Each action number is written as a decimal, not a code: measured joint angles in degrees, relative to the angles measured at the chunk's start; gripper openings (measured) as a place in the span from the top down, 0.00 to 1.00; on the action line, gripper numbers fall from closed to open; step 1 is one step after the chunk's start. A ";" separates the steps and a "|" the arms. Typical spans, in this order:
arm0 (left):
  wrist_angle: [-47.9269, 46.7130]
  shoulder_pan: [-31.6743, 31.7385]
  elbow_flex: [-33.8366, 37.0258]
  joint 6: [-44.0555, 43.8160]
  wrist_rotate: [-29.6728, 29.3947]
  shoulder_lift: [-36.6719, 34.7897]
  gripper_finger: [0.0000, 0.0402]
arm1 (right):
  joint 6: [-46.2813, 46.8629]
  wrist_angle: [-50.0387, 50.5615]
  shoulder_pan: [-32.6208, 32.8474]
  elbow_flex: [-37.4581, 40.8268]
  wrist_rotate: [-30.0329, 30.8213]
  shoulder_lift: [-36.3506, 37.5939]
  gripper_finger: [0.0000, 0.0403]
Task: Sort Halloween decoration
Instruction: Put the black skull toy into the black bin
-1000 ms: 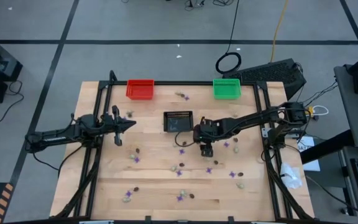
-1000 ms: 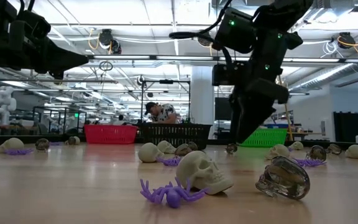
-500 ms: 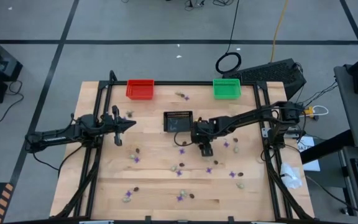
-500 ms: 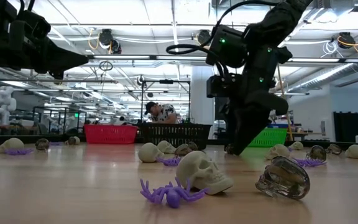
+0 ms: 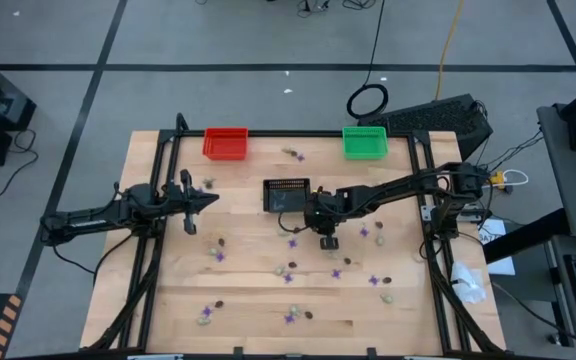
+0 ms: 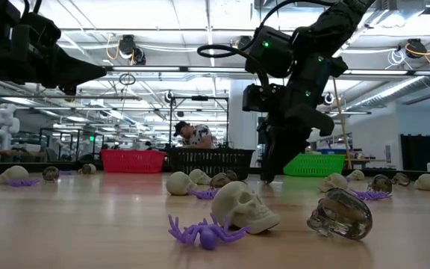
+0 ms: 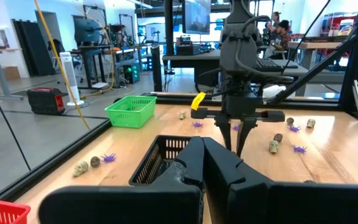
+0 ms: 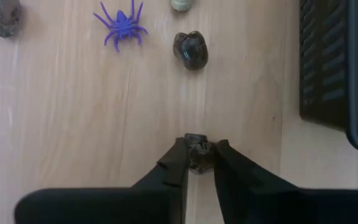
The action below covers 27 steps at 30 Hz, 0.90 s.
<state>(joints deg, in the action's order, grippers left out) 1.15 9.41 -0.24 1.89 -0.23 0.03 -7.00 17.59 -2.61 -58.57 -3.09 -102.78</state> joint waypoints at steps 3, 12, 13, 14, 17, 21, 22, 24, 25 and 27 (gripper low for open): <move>0.00 0.00 0.00 0.00 0.00 0.00 0.99 | 0.13 0.23 0.00 0.00 0.00 0.26 0.90; 0.00 0.00 0.01 0.00 0.00 0.00 0.99 | 0.03 3.29 0.37 -4.36 -1.81 0.13 0.97; 0.00 0.00 0.01 0.00 0.00 0.00 0.99 | -0.01 3.58 0.37 -4.76 -1.89 0.13 0.98; 0.00 0.00 -0.01 0.00 0.00 0.00 0.99 | -0.03 3.72 0.35 -4.94 -1.92 0.13 0.99; 0.00 0.00 0.01 0.00 0.00 0.00 0.99 | -0.05 4.56 0.33 -4.94 -1.88 0.13 1.00; 0.00 0.00 0.01 0.00 0.00 0.00 0.99 | 1.18 4.70 0.35 -4.94 -1.87 0.15 0.99; 0.00 0.00 0.01 0.00 0.00 0.00 0.99 | 1.93 4.73 0.35 -4.94 -1.53 0.15 0.99; 0.00 0.00 -0.01 0.00 0.00 0.00 0.99 | 3.41 4.65 0.35 -4.94 -1.42 0.15 0.97; 0.00 0.00 0.00 0.00 0.00 0.00 0.99 | 4.30 4.62 0.35 -4.94 -1.42 0.15 0.96; 0.00 0.00 0.01 0.00 0.00 0.00 0.99 | 6.31 4.50 0.35 -4.94 -1.40 0.15 0.92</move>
<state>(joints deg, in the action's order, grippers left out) 1.15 9.41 -0.24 1.89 -0.23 0.03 -0.68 22.09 -2.26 -63.51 -4.49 -102.63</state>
